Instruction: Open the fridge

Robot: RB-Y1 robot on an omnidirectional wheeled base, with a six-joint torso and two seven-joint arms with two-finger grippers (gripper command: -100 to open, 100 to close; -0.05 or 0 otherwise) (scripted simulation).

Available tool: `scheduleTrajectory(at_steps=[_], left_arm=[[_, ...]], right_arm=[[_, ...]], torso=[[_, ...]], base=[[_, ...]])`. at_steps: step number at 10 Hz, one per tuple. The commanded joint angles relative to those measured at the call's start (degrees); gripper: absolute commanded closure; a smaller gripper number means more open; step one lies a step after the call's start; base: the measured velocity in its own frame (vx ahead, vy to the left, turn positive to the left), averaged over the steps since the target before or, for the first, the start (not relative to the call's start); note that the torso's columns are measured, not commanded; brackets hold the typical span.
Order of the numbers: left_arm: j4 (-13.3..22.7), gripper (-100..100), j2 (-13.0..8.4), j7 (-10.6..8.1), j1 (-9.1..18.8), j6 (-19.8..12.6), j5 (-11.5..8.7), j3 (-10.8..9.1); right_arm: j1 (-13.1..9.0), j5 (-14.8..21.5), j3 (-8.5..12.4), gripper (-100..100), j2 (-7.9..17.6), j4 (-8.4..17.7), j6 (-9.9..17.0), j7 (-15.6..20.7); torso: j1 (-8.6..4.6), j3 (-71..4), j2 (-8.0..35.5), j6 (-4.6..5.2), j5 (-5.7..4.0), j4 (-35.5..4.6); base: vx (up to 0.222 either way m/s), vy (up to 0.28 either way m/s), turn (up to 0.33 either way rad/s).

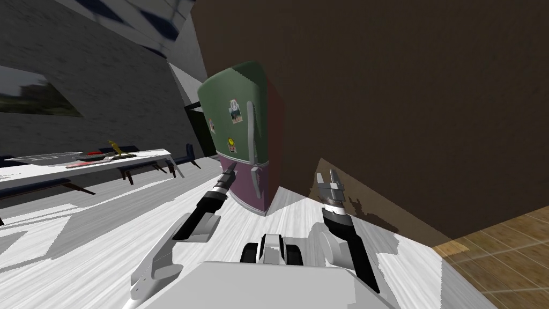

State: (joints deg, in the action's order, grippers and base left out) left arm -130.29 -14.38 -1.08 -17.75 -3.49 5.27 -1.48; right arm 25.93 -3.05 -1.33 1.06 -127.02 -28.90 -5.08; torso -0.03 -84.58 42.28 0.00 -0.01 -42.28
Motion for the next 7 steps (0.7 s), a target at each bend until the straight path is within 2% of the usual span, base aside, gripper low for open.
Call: scheduleTrajectory(at_steps=[1, 5, 6, 7], left_arm=[[0.5, -100, -2.2, -0.04, 0.9, -3.9, 0.2, 0.24], [1.5, -100, -5.7, -0.03, 3.0, -10.3, 0.7, 0.68], [1.5, -100, -5.7, -0.03, 3.0, -10.7, 0.7, 0.68], [1.7, -100, -6.4, -0.03, 3.5, -12.4, 0.8, 0.8]], right_arm=[[0.0, 0.0, 0.0, 0, 0.0, 0.0, 0.0, 0.0], [0.0, 0.0, 0.0, 0, 0.0, 0.0, 0.0, 0.0], [0.0, 0.0, 0.0, 0, 0.0, 0.0, 0.0, 0.0], [0.0, 0.0, 0.0, 0, 0.0, 0.0, 0.0, 0.0]], torso=[[-0.01, 0.0, 0.0, 0.0, -0.01, 0.0], [0.04, 0.0, 0.0, 0.0, 0.01, 0.0], [0.03, 0.0, 0.0, 0.0, 0.01, 0.0], [0.06, 0.1, 0.1, -0.01, 0.02, 0.0]], base=[[0.077, -0.056, -0.05], [0.09, -0.049, -0.048], [0.056, -0.037, -0.015], [0.037, -0.033, -0.028]])
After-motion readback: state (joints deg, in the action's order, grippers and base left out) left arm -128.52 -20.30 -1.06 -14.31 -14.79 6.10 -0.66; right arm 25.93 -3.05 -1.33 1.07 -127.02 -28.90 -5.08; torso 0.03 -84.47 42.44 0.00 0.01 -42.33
